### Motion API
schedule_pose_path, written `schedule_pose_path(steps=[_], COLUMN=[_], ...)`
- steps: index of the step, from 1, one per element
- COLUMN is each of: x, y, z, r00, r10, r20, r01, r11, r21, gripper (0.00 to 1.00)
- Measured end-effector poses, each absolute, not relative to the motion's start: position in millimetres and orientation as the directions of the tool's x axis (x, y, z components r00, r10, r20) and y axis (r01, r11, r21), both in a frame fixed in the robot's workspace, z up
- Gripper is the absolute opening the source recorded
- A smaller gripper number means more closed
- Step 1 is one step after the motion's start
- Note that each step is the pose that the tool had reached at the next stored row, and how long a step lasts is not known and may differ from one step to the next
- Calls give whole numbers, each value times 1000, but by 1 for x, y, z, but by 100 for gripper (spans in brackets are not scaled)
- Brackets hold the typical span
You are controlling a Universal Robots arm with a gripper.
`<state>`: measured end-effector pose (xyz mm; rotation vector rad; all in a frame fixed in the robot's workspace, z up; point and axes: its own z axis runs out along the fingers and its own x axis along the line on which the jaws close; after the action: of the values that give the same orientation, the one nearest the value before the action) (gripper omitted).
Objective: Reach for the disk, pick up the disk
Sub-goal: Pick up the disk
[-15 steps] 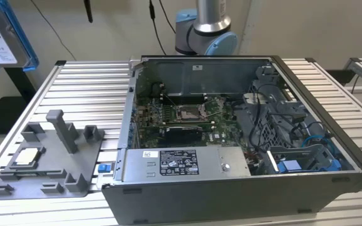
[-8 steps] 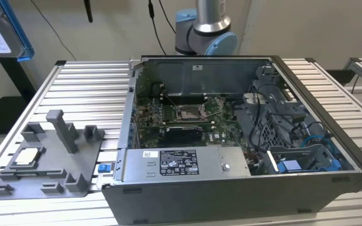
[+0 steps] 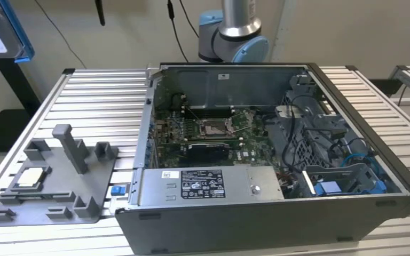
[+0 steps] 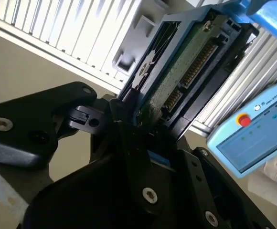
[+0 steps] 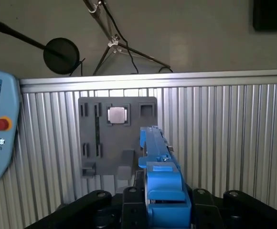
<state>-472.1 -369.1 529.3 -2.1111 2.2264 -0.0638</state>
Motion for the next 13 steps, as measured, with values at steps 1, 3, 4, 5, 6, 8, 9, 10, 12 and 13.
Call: schedule_pose_path(steps=[1,3,4,5,6,8,9,10,12,13], x=[-472,-472,-472,-472,-472,-472,-472,-472,-471,-471], y=[-369,-369,-369,-369,-369,-369,-369,-369,-369,-369], z=[531,535,535,535,535,535,535,535,535,535], r00=[-52,-52,-52,-52,-52,-52,-52,-52,-52,-52], r10=[-998,-998,-998,-998,-998,-998,-998,-998,-998,-998], r20=[-24,-23,-23,-23,-23,-24,-24,-23,-23,-24], r01=[-995,-995,-995,-995,-995,-995,-995,-995,-995,-995], r11=[54,54,54,54,54,54,54,54,54,54], r21=[-80,-80,-80,-80,-80,-80,-80,-80,-80,-80], gripper=[0,0,0,0,0,0,0,0,0,0])
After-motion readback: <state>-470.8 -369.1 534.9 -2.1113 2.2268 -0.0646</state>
